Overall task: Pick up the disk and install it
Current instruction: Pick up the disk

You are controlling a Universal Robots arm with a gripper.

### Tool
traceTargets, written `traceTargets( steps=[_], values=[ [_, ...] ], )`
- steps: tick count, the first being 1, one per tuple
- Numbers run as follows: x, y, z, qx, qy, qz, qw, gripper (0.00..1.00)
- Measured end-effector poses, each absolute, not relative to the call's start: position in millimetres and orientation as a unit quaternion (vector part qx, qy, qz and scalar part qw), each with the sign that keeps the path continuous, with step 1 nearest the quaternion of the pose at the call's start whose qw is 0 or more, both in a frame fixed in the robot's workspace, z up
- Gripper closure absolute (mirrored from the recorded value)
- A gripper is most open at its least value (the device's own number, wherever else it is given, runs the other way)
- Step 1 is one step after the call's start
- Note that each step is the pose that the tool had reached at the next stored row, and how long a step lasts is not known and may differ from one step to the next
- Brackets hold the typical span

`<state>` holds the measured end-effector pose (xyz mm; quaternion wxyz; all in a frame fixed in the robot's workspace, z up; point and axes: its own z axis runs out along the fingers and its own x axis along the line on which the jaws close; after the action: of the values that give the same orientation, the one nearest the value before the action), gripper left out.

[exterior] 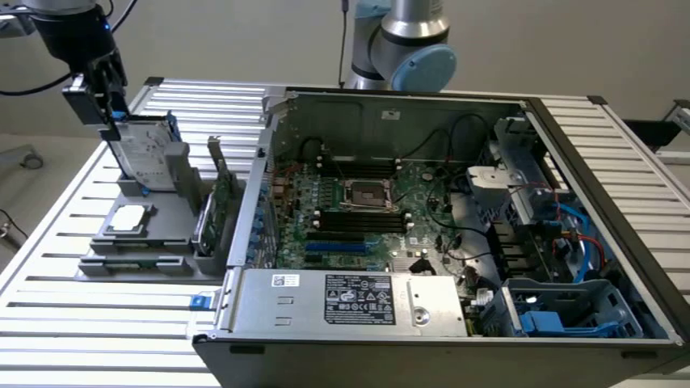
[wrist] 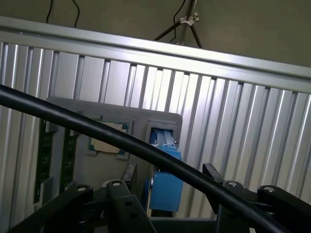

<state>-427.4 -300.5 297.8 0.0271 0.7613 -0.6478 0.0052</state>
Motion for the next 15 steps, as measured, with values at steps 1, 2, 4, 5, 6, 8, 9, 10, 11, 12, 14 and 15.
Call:
traceTargets(
  steps=[1, 2, 4, 5, 6, 8, 9, 10, 11, 12, 14, 15],
  values=[
    [-428, -300, 296, 0.761, -0.648, 0.005, 0.027, 0.35],
    [-429, -300, 294, 0.761, -0.648, 0.006, 0.027, 0.35],
    [-430, -300, 291, 0.761, -0.648, 0.007, 0.026, 0.35],
    [-431, -300, 289, 0.761, -0.648, 0.008, 0.025, 0.35],
    [-431, -300, 287, 0.761, -0.648, 0.009, 0.024, 0.35],
    [-432, -301, 284, 0.761, -0.648, 0.011, 0.023, 0.35],
    [-433, -301, 282, 0.761, -0.648, 0.011, 0.022, 0.35],
    [-433, -300, 281, 0.761, -0.648, 0.012, 0.022, 0.35],
    [-433, -301, 281, 0.761, -0.648, 0.012, 0.021, 0.35],
    [-433, -301, 281, 0.761, -0.648, 0.012, 0.021, 0.35],
    [-434, -300, 280, 0.761, -0.648, 0.012, 0.021, 0.35],
    [-434, -300, 280, 0.761, -0.648, 0.012, 0.021, 0.35]
  ],
)
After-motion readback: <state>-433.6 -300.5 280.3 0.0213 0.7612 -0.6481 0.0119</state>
